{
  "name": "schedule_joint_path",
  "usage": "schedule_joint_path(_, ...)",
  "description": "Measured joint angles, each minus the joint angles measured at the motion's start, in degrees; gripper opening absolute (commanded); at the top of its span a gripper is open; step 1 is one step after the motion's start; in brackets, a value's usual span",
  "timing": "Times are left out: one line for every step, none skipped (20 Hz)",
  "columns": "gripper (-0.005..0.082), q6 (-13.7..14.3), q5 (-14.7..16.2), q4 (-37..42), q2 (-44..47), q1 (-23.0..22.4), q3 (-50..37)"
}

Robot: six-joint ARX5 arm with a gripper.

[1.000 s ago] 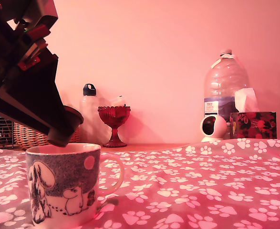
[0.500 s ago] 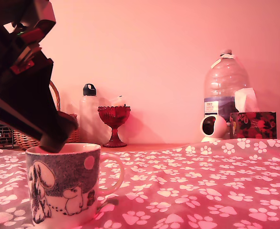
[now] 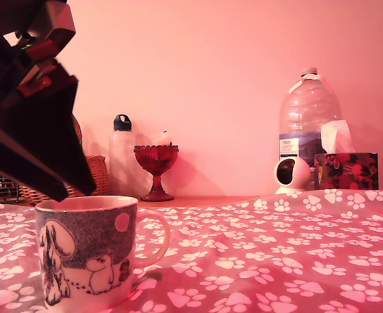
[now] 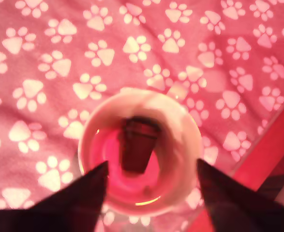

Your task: Pick the coffee capsule and then drop it inside the coffee cup in front of you

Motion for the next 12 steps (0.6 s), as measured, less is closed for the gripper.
schedule_joint_path(0.0705,0.0,0.0,0.0,0.0,0.0,0.7)
schedule_joint_path(0.0704,0.0,0.0,0.0,0.0,0.0,1.4)
schedule_joint_path(0.0702,0.0,0.0,-0.1,0.0,0.0,2.0)
schedule_joint_path(0.0683,0.0,0.0,-0.2,0.0,0.0,2.2)
schedule_joint_path(0.0652,0.0,0.0,-0.5,0.0,0.0,2.2)
schedule_joint_path(0.0599,0.0,0.0,-1.1,0.0,0.0,2.2)
schedule_joint_path(0.0525,0.0,0.0,-1.3,0.0,0.0,2.2)
schedule_joint_path(0.0421,0.0,0.0,-1.3,0.0,0.0,2.2)
schedule_joint_path(0.0291,0.0,0.0,-1.3,0.0,0.0,2.2)
schedule_joint_path(0.0136,0.0,-0.1,-1.0,0.0,0.0,2.2)
schedule_joint_path(0.0008,0.0,-0.2,-0.7,0.0,0.0,2.2)
schedule_joint_path(-0.0016,0.0,-0.3,0.0,0.0,0.0,2.2)
